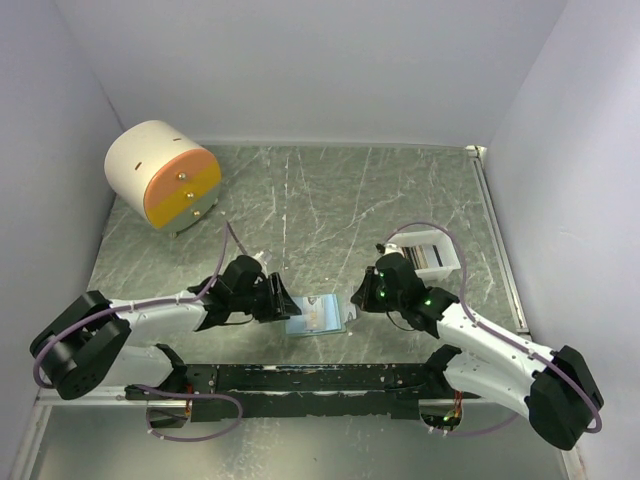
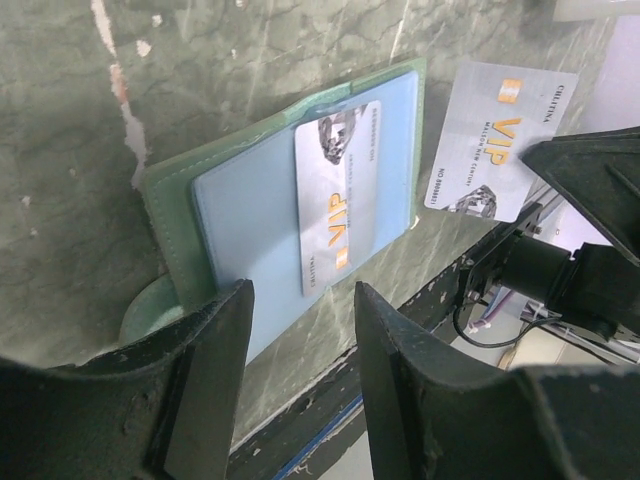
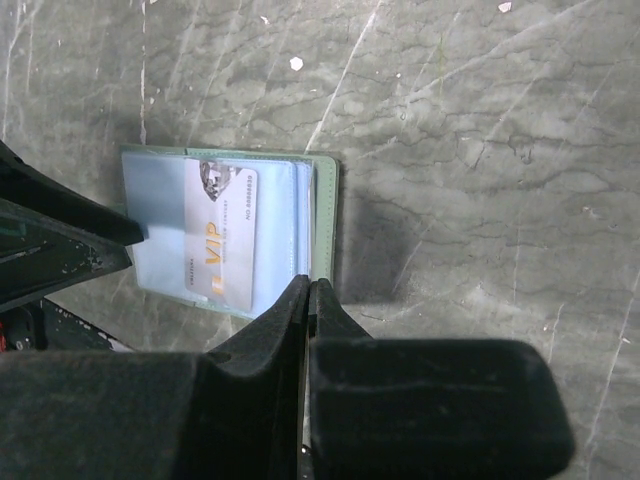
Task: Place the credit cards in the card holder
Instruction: Insert the credit card into the card holder.
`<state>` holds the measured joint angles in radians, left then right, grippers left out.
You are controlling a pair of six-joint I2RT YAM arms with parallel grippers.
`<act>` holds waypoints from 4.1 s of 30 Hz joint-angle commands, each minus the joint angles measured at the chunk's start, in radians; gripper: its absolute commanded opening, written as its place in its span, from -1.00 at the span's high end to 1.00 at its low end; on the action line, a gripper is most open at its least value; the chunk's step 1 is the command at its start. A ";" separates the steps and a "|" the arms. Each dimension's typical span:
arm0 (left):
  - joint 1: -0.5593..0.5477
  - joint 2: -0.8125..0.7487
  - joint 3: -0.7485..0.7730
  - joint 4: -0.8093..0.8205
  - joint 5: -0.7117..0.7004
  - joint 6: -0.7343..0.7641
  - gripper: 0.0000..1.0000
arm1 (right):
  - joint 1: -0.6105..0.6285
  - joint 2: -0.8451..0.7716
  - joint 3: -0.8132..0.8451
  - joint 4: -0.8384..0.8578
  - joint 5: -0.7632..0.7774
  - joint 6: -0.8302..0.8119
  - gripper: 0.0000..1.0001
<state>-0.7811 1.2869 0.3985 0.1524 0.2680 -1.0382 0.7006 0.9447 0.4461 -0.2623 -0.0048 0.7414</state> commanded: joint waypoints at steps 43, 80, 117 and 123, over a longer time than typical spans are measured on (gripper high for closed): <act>-0.061 0.270 0.151 0.216 0.085 0.002 -0.06 | 0.001 0.037 -0.066 0.068 -0.013 0.017 1.00; 0.000 -0.072 0.163 -0.380 -0.235 0.138 -0.17 | 0.002 -0.091 0.048 -0.006 -0.024 0.036 1.00; 0.058 -0.049 0.023 -0.164 -0.037 0.143 0.52 | 0.048 0.118 -0.097 0.402 -0.166 0.152 1.00; 0.058 -0.050 0.016 -0.165 -0.036 0.144 0.77 | 0.048 0.141 -0.108 0.417 -0.154 0.145 1.00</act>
<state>-0.7288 1.2366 0.4232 -0.0399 0.2146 -0.9039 0.7418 1.0687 0.3527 0.1123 -0.1696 0.8867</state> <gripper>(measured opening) 0.184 0.006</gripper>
